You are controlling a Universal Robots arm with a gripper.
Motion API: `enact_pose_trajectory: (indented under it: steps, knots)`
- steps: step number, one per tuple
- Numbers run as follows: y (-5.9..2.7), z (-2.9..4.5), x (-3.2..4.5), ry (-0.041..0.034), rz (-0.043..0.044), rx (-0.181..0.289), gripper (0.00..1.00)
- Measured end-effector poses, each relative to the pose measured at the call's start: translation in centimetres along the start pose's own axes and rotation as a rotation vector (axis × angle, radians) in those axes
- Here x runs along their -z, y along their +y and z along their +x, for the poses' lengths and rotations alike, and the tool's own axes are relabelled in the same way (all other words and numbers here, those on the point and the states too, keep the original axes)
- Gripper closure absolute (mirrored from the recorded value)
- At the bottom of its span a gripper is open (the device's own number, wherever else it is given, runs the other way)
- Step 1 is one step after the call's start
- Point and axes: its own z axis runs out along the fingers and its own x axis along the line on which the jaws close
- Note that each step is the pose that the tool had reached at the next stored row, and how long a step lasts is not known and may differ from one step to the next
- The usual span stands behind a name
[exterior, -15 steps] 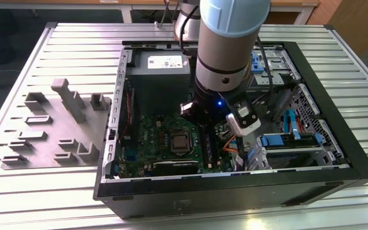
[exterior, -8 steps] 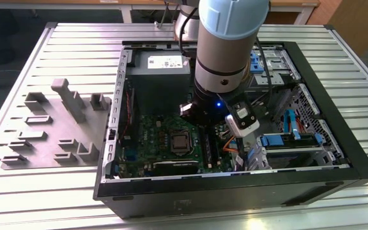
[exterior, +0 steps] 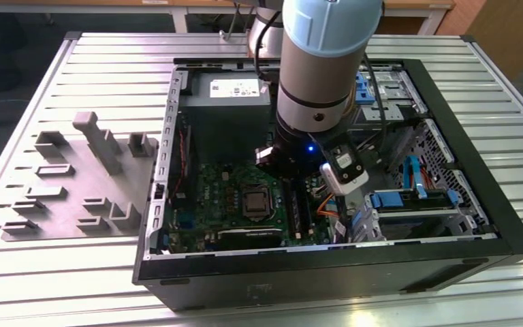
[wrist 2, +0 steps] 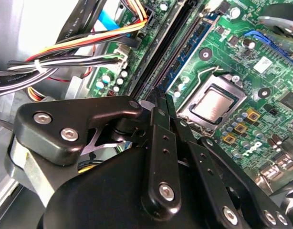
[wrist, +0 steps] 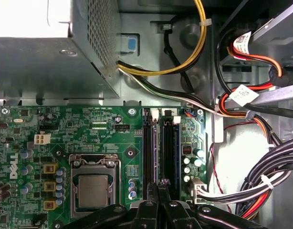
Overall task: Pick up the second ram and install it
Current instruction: 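Insert the second ram into the second slot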
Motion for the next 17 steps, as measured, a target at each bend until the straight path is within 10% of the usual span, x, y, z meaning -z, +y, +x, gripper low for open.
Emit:
enact_pose_trajectory:
  steps: [17]
  knots:
    - [-0.02,0.01,-0.20,0.0001,-0.0016,0.000,0.88]
